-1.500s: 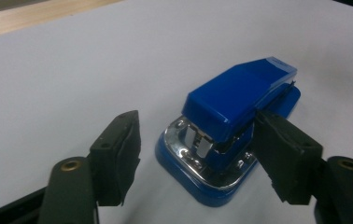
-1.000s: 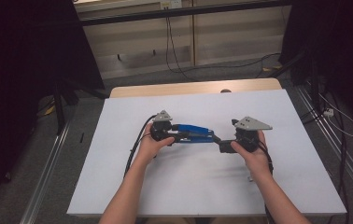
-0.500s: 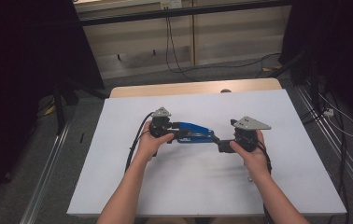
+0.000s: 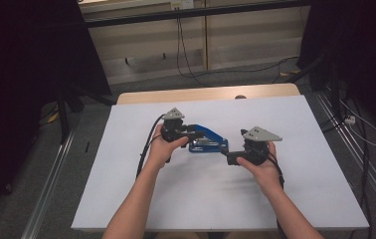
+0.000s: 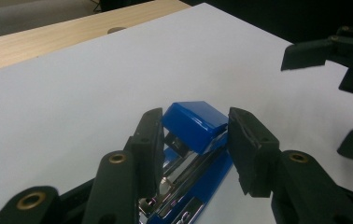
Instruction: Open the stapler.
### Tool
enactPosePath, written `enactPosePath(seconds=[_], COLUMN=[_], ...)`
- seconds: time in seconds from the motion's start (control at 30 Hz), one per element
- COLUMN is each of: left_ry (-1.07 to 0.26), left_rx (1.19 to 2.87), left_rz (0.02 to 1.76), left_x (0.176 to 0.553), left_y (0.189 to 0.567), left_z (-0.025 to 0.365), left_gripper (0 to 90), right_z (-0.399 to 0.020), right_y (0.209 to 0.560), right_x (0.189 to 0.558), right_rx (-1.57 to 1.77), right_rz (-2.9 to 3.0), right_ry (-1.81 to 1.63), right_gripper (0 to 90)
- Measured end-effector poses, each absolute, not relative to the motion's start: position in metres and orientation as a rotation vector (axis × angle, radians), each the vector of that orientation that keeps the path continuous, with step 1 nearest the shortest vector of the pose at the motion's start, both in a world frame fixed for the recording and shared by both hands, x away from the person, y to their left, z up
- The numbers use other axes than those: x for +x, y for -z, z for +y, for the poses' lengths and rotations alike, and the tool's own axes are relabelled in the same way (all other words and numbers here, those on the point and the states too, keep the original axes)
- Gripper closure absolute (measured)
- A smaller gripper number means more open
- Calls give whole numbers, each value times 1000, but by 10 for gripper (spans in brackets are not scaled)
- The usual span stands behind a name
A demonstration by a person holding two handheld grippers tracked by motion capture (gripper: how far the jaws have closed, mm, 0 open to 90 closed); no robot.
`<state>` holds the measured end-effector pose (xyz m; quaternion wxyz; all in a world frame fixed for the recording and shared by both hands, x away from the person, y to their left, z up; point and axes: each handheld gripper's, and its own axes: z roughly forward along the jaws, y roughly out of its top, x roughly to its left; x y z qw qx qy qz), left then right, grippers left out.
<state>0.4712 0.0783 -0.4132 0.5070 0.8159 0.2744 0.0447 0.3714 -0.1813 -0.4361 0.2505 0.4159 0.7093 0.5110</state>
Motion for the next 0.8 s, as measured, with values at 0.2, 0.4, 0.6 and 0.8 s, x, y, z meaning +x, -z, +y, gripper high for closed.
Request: enactPosePath(seconds=[0.2, 0.4, 0.6, 0.8], left_ry=[-115, -123, -138, -138], left_rx=[1973, 1997, 2003, 2007], left_rz=[676, 678, 681, 690], left_x=[471, 472, 471, 471], left_y=[410, 406, 403, 401], left_z=[74, 72, 69, 66], left_gripper=[569, 567, 565, 565], right_z=[-170, -160, -149, -136], right_y=[441, 443, 445, 443], right_x=[372, 374, 379, 384], right_rx=[1156, 1136, 1097, 1076], right_rz=[1987, 2025, 2066, 2086], right_ry=[-1419, -1403, -1387, -1370], right_gripper=[282, 647, 900, 900])
